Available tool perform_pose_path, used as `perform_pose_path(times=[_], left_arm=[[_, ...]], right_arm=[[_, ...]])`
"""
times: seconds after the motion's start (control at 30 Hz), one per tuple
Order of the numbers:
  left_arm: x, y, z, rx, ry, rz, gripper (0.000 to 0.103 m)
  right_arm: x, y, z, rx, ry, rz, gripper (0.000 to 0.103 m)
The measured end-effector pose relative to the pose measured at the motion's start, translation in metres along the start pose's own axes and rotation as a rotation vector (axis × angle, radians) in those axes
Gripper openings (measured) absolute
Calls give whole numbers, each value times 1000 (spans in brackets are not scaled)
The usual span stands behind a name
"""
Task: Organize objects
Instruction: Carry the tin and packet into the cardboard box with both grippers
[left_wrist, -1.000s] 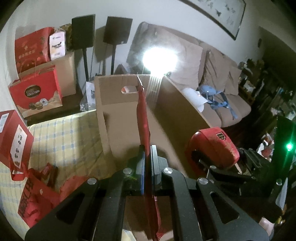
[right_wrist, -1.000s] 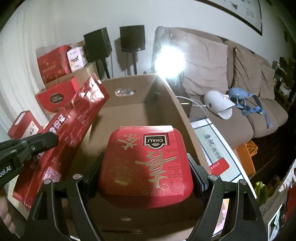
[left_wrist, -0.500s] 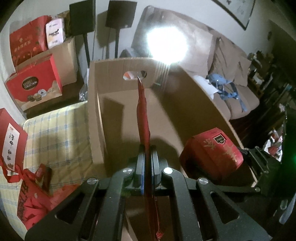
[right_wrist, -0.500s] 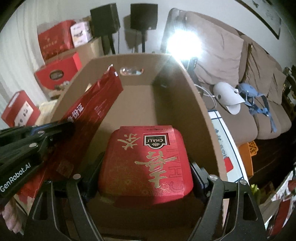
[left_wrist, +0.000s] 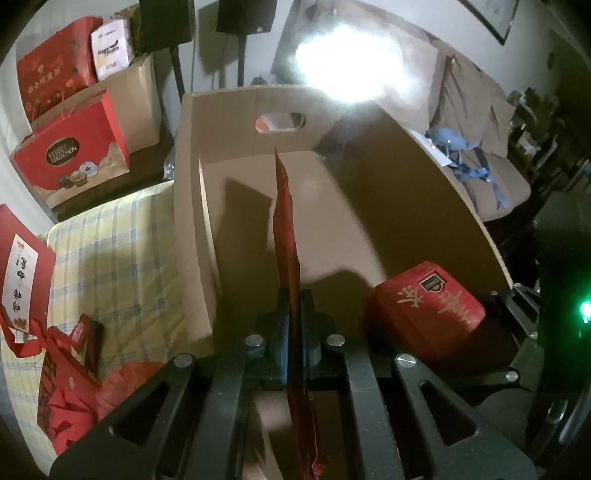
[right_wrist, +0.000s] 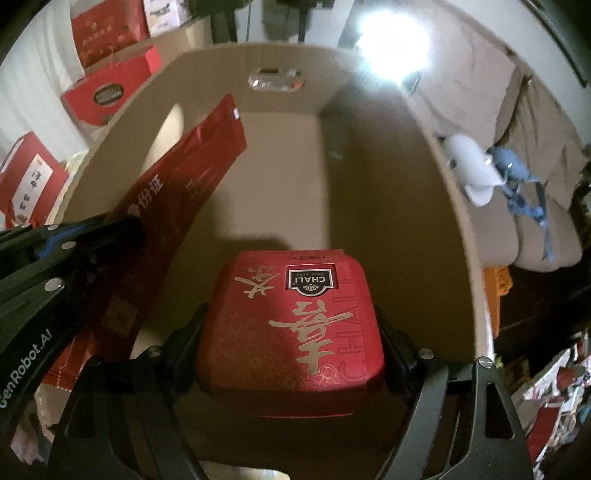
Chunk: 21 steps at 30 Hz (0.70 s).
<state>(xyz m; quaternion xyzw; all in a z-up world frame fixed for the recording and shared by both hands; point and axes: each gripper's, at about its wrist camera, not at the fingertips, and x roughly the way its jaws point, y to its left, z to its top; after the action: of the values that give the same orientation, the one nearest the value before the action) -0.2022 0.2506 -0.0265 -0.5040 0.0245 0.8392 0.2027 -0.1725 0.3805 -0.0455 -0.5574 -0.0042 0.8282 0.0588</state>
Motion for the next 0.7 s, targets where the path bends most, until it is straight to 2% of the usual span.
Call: perform_pose_path(times=[0.1,0.47,0.7], left_arm=[[1,0,0,1,11,3,5],[4,-8,-3,16,32,36,5],[3,-9,-7,18,14,63,5]], right_arm=[[8,-5,1,11,56,29,82],[22,-4,-2,-17,175,-2,82],[22,-10,-8,3,175,1,82]])
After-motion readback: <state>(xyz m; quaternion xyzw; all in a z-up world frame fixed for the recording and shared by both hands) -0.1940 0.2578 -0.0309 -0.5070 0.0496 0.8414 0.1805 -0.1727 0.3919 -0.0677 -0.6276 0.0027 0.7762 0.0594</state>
